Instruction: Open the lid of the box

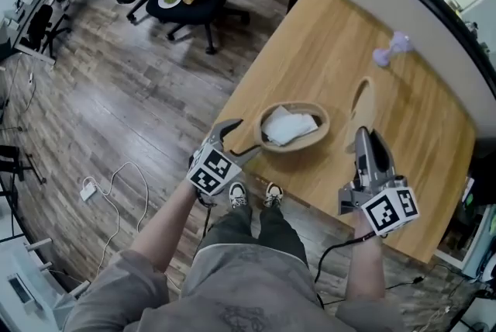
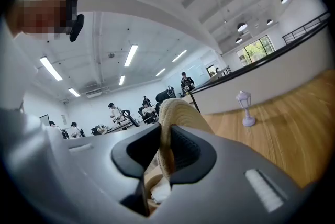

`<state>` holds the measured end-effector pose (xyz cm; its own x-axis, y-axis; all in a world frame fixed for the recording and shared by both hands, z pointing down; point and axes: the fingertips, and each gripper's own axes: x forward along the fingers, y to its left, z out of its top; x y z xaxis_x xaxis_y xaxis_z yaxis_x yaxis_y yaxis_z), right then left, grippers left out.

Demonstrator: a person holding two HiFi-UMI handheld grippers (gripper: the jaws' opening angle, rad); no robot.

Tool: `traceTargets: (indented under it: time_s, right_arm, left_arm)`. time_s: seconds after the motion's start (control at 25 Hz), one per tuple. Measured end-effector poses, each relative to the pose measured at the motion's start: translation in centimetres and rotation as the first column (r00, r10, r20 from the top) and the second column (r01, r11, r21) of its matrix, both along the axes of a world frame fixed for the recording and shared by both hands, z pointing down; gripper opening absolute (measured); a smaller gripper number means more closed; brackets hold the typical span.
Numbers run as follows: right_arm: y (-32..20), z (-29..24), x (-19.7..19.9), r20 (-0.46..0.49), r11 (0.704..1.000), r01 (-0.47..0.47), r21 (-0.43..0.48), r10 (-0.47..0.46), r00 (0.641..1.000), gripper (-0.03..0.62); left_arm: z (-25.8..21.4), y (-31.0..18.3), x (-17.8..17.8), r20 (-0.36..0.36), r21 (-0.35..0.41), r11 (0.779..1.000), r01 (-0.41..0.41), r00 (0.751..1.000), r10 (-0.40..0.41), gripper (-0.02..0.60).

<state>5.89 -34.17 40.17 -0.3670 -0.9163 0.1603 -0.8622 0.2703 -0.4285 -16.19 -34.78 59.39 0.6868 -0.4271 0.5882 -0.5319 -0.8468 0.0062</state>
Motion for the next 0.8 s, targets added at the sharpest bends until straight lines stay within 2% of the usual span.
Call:
traceTargets:
  time_s: [0.08, 0.2, 0.36, 0.44, 0.56, 0.72, 0.8]
  right_arm:
    - [0.4, -2.5, -0.4, -0.025, 0.999, 0.014, 0.051, -0.013, 1.000, 0.069]
    - [1.4, -6.5, -1.1, -0.055, 0.991, 0.038, 0.127, -0.032, 0.998, 0.069]
    - [3.0, -11.8, -1.9, -0.086, 0.972, 0.064, 0.224, -0.045, 0.995, 0.069]
    - [3.8, -14.1, -2.3, -0.100, 0.961, 0.077, 0.265, -0.052, 0.994, 0.069]
    - [5.4, -17.5, -2.8, -0.139, 0.941, 0.102, 0.321, -0.059, 0.989, 0.069]
    - [7.7, -21.5, -3.5, -0.178, 0.909, 0.124, 0.398, -0.056, 0.982, 0.069]
    - [8.7, -23.0, -3.8, -0.181, 0.895, 0.127, 0.427, -0.053, 0.982, 0.069]
  left_arm:
    - [-3.5, -0.4, -0.4, -0.014, 0.053, 0.998, 0.024, 1.000, -0.023, 0.304]
    - [-9.3, -0.4, -0.4, -0.046, 0.160, 0.987, 0.025, 0.999, -0.017, 0.275]
    - [-17.8, -0.5, -0.5, -0.160, 0.261, 0.962, 0.077, 0.986, -0.035, 0.238]
    - [-21.4, -0.3, -0.8, -0.202, 0.299, 0.948, 0.106, 0.978, -0.045, 0.225]
    - [-25.6, 0.4, -1.0, -0.208, 0.354, 0.928, 0.120, 0.977, -0.047, 0.196]
    - [-30.9, 2.0, -1.4, -0.282, 0.380, 0.908, 0.174, 0.957, -0.065, 0.168]
    - [-33.2, 3.2, -1.8, -0.299, 0.416, 0.888, 0.193, 0.952, -0.067, 0.149]
